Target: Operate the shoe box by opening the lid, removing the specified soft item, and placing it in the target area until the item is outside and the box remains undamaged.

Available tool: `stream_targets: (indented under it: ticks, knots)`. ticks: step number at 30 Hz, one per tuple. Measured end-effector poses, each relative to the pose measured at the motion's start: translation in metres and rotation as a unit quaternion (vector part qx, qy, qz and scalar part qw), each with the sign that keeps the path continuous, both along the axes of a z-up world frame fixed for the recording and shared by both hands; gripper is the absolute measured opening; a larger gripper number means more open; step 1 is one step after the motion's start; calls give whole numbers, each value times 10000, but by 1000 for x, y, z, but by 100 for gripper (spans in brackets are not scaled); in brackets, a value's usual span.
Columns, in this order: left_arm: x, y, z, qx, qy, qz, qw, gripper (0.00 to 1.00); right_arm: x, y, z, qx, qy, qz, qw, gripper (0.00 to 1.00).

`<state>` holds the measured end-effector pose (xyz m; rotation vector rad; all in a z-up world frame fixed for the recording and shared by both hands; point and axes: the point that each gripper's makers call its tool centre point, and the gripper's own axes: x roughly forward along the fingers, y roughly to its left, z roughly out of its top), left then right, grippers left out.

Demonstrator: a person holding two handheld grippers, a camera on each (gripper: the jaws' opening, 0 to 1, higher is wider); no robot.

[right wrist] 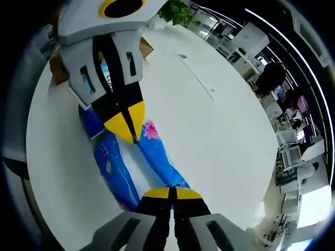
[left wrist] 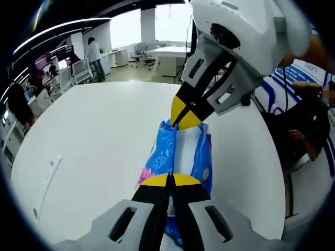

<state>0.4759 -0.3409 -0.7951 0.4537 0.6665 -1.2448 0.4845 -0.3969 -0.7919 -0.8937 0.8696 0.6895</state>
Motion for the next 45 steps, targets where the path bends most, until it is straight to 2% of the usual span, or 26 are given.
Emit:
stream_targets:
  ticks: [2, 9, 18, 23, 28, 36, 45]
  knots:
    - [2, 0, -2, 6, -53, -39, 10000, 0, 1, -1, -3, 13, -28, -23, 10000, 0]
    - [0, -3, -6, -50, 90, -17, 9999, 0, 0, -4, -9, 69, -67, -109, 9999, 0]
    - [-4, -7, -6, -69, 109, -56, 9999, 0, -1, -8, -12, 82, -95, -218, 9997, 0]
    - [-6, -5, 0, -30, -86, -132, 9999, 0, -2, -8, -11, 69, -91, -265, 9996, 0]
    - [-10, -4, 6, -63, -153, -162, 9997, 0, -5, -13, -11, 64, -61, -401, 9992, 0]
    - [-14, -1, 5, 1, -48, -212, 9998, 0, -6, -12, -8, 169, -173, -554, 9982, 1]
    - [-8, 2, 7, 73, -224, -240, 9994, 1, -12, -16, -7, 115, -142, -584, 9981, 1]
